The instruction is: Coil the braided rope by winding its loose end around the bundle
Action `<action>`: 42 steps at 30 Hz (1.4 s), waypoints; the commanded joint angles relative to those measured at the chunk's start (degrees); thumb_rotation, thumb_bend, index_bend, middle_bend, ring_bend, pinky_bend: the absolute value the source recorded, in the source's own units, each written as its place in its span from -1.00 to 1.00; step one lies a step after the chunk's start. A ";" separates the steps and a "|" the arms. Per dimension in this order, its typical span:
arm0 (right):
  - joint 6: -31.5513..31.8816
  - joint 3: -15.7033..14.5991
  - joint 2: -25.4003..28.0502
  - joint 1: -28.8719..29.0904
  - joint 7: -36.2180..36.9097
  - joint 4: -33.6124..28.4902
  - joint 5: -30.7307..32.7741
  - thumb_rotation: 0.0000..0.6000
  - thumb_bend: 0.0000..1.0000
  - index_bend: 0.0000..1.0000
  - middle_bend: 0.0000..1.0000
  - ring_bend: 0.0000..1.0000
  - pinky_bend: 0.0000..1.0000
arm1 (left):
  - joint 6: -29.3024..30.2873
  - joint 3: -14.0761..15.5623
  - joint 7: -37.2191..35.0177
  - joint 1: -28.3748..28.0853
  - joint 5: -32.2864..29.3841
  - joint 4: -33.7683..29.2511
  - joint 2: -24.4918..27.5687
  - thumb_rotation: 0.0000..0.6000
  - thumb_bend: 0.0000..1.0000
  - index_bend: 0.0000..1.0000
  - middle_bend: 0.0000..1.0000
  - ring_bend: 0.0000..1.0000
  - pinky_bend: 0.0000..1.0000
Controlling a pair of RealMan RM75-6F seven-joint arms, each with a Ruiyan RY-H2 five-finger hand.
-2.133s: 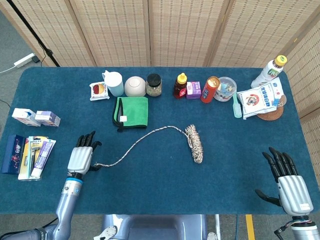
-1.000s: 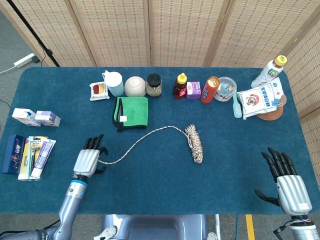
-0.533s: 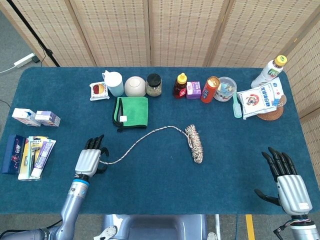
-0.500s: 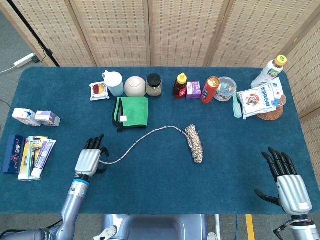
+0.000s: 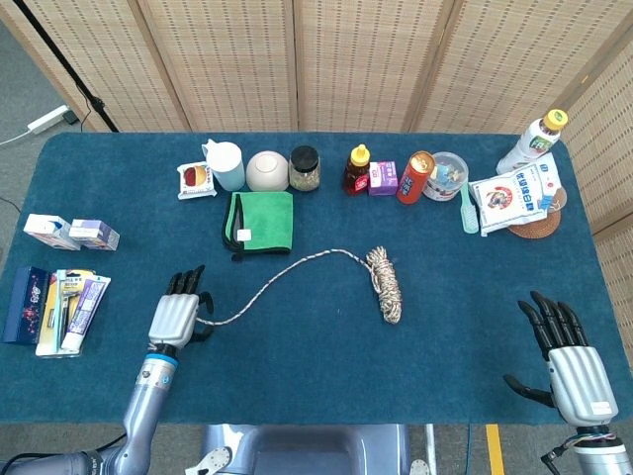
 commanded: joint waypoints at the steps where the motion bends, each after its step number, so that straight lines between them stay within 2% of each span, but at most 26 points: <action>1: -0.03 0.00 0.02 0.00 0.03 -0.02 0.05 1.00 -1.00 -1.00 -1.00 -1.00 -1.00 | -0.21 -0.16 0.43 -0.28 -0.67 0.23 -0.32 1.00 -0.54 0.13 -1.00 -1.00 -1.00; 11: -0.12 -0.05 0.02 0.04 -0.07 -0.02 0.00 1.00 -1.00 -1.00 -1.00 -1.00 -1.00 | -0.46 -0.48 1.34 -1.07 -1.96 1.17 -0.98 1.00 -0.52 0.14 -1.00 -1.00 -1.00; 19: -0.19 -0.06 0.01 0.04 -0.25 -0.07 0.07 1.00 -1.00 -1.00 -1.00 -1.00 -1.00 | -1.83 -0.32 1.16 -1.45 -3.53 0.80 -0.40 1.00 -0.23 0.11 -1.00 -1.00 -1.00; 42: -0.46 -0.04 0.03 0.14 -0.22 -0.14 0.32 1.00 -1.00 -1.00 -1.00 -1.00 -1.00 | -2.24 0.05 1.91 -2.76 -4.30 3.18 -0.93 1.00 -0.30 0.08 -1.00 -1.00 -1.00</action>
